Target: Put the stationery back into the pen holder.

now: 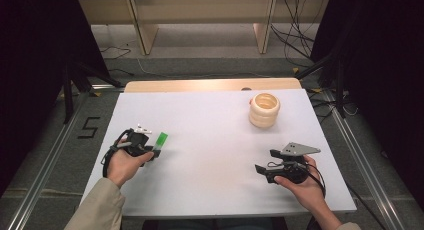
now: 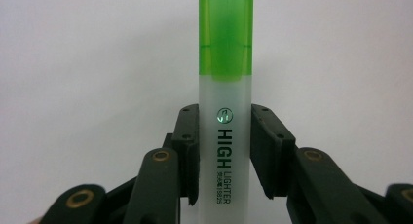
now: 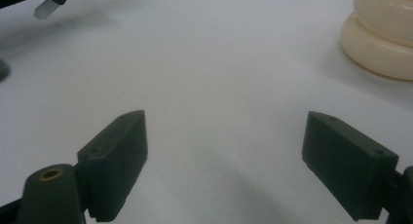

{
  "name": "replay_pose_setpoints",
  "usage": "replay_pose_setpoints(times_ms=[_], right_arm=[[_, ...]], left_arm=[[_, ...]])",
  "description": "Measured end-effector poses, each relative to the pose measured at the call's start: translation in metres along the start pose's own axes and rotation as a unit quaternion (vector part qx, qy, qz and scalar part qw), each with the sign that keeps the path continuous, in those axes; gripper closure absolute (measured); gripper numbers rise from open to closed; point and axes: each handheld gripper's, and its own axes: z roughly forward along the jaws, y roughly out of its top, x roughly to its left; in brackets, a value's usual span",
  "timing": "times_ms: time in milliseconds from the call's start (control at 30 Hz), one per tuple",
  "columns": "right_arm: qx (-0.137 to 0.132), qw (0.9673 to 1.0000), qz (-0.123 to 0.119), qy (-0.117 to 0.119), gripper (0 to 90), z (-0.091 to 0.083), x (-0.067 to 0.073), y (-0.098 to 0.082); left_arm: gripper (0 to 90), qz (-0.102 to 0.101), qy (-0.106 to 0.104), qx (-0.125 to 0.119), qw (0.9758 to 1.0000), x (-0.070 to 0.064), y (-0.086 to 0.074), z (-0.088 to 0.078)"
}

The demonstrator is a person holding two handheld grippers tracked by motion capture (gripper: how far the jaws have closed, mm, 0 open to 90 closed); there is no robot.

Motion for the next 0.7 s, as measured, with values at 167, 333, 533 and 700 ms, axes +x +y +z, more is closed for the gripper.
replay_pose_setpoints(times_ms=[167,333,533,700], right_arm=[[-0.007,0.9999,0.011,0.002,17.8,0.001,0.001,0.002],[-0.017,0.9996,0.022,0.007,20.8,0.004,0.004,0.007],[-0.027,0.9991,0.032,0.010,24.0,0.013,0.012,0.014],[-0.037,0.9987,0.035,0.005,25.0,0.022,0.019,0.023]], left_arm=[[66.3,0.009,-0.010,-0.077,0.9970,-0.019,0.005,0.002],[66.3,0.028,-0.021,-0.139,0.9897,-0.047,0.010,0.010],[66.3,0.047,-0.025,-0.171,0.9839,-0.079,0.016,0.017],[66.3,0.061,-0.031,-0.183,0.9807,-0.100,0.021,0.023]])
